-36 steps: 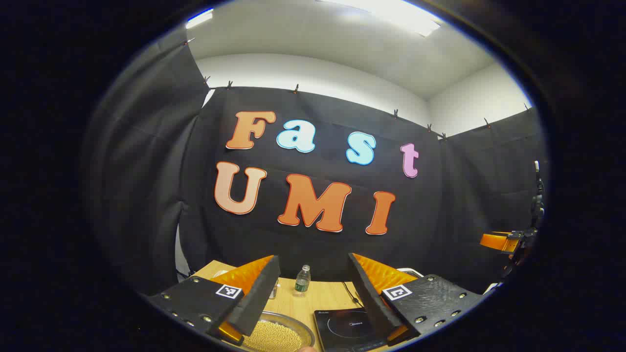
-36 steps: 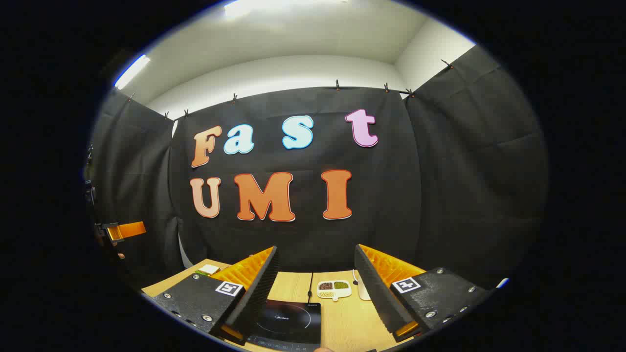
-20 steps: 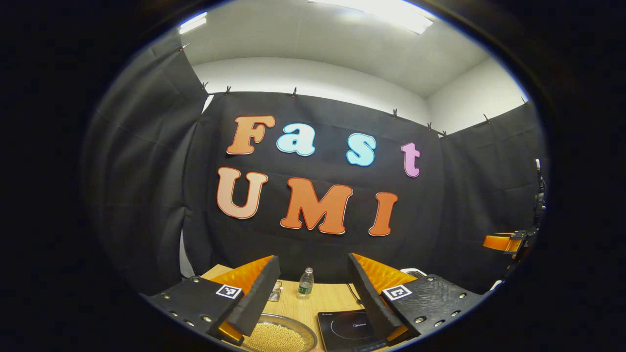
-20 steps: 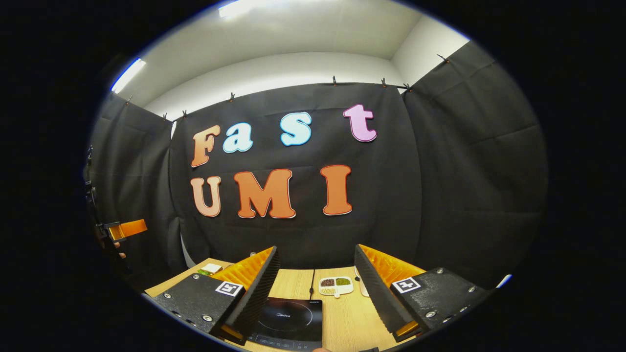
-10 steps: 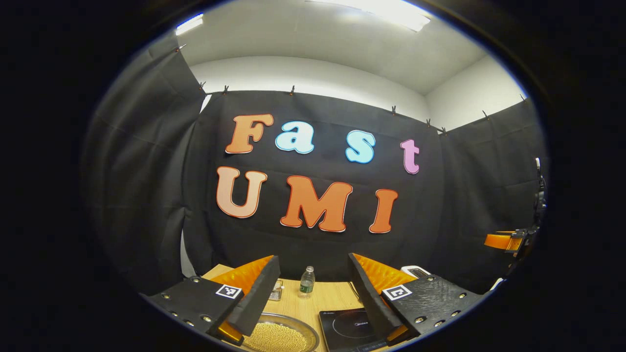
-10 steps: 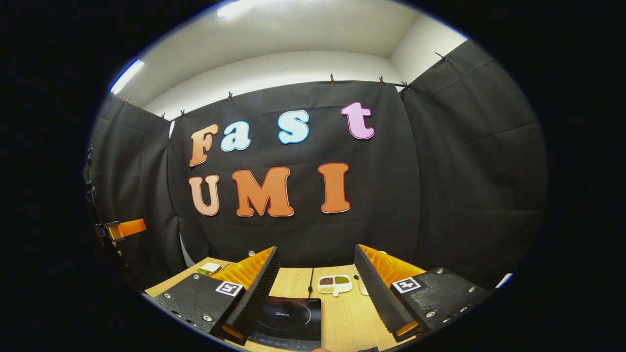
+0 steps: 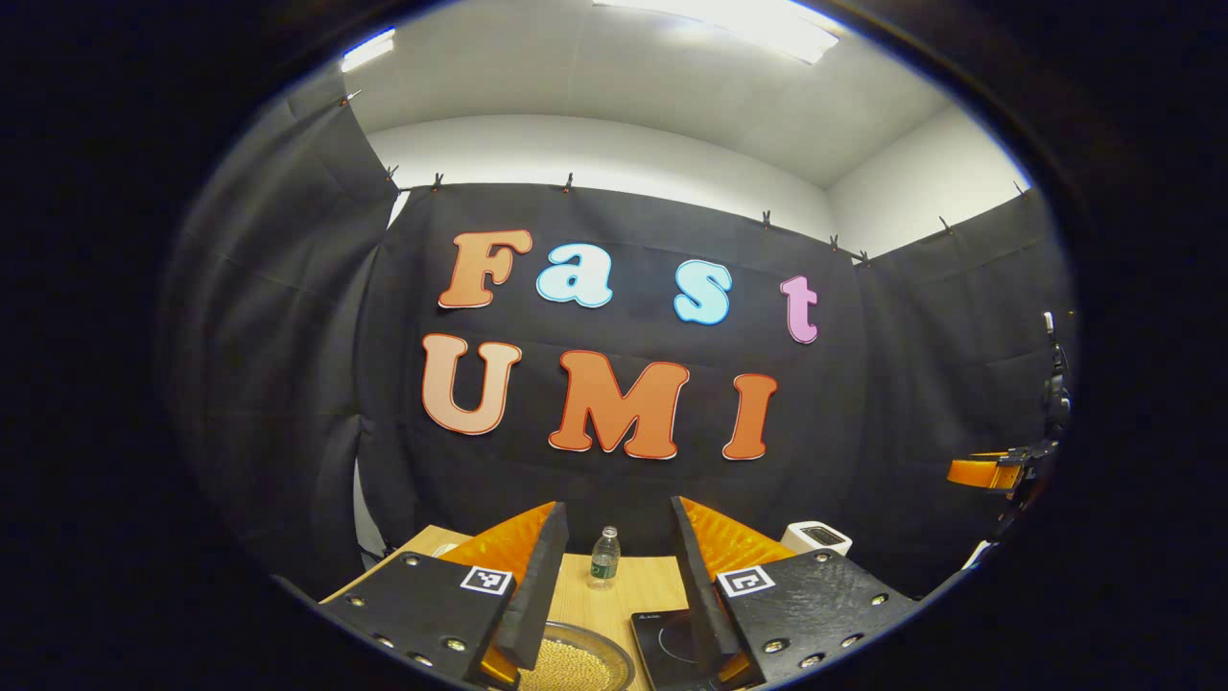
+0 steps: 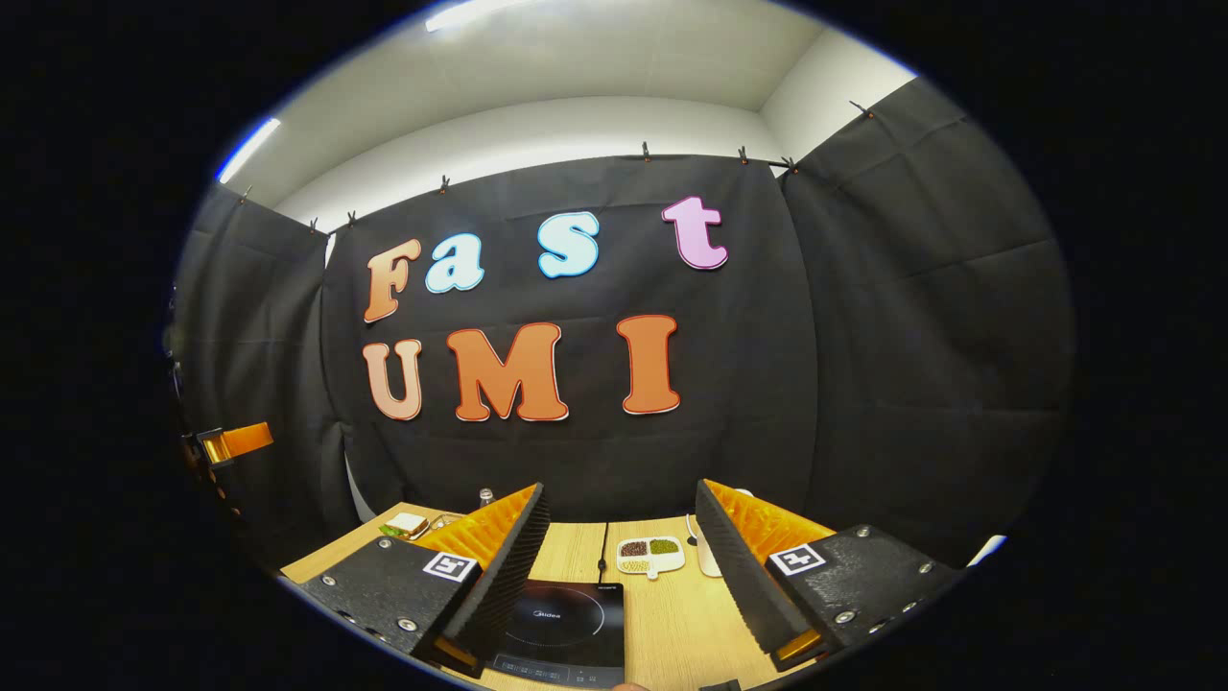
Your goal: First push the handle of the pot to place it horizontally, then grasp the pot with both hands and set it on the induction cooktop.
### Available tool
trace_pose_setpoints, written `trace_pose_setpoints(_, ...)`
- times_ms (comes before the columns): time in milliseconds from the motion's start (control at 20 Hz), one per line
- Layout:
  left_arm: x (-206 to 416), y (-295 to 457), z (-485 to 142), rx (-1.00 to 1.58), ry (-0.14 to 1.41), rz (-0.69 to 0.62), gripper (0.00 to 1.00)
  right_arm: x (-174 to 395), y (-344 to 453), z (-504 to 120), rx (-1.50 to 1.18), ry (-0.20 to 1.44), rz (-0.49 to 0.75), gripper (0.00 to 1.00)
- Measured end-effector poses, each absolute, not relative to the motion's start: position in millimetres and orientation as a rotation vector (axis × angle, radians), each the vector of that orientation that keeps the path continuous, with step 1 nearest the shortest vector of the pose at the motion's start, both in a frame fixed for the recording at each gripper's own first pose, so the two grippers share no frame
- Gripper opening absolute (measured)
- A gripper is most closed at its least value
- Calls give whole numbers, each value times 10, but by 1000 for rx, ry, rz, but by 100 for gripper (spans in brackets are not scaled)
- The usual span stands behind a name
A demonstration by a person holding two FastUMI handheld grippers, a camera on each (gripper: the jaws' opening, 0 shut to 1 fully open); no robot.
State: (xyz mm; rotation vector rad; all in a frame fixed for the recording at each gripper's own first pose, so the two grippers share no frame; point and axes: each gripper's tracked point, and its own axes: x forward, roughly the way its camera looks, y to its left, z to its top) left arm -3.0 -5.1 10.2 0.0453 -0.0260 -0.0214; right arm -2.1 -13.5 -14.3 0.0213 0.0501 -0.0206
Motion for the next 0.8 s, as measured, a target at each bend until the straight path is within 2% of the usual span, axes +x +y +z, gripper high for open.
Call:
trace_pose_setpoints(150,-25,1,87,37,-27,-24,37,-8,-136,-154,28,55,-22,95)
trace_pose_setpoints(200,-21,14,58,48,-19,-21,37,-5,-137,-150,26,56,-25,95)
trace_pose_setpoints(300,-17,38,4,59,-3,-20,23,-6,-142,-139,24,50,-29,95)
trace_pose_setpoints(350,-3,55,-19,59,5,-17,23,-14,-131,-128,22,45,-28,95)
trace_pose_setpoints(400,-2,75,-62,54,13,-18,14,-14,-121,-115,22,41,-27,95)
trace_pose_setpoints(450,-1,91,-91,40,19,-15,10,-14,-110,-114,21,38,-23,95)
trace_pose_setpoints(500,18,98,-156,26,33,-18,1,-12,-94,-107,18,37,-20,95)
trace_pose_setpoints(600,5,99,-252,18,51,-28,2,-10,-94,-117,14,38,-19,95)
trace_pose_setpoints(650,-2,109,-306,24,58,-29,2,-13,-86,-123,12,38,-18,100)
trace_pose_setpoints(700,-19,90,-393,34,73,-35,2,-7,-77,-122,10,38,-16,95)
trace_pose_setpoints(750,-51,81,-470,40,87,-41,2,-3,-77,-128,8,39,-16,95)
trace_pose_setpoints(800,-70,58,-555,45,102,-50,2,-4,-76,-124,6,39,-15,100)
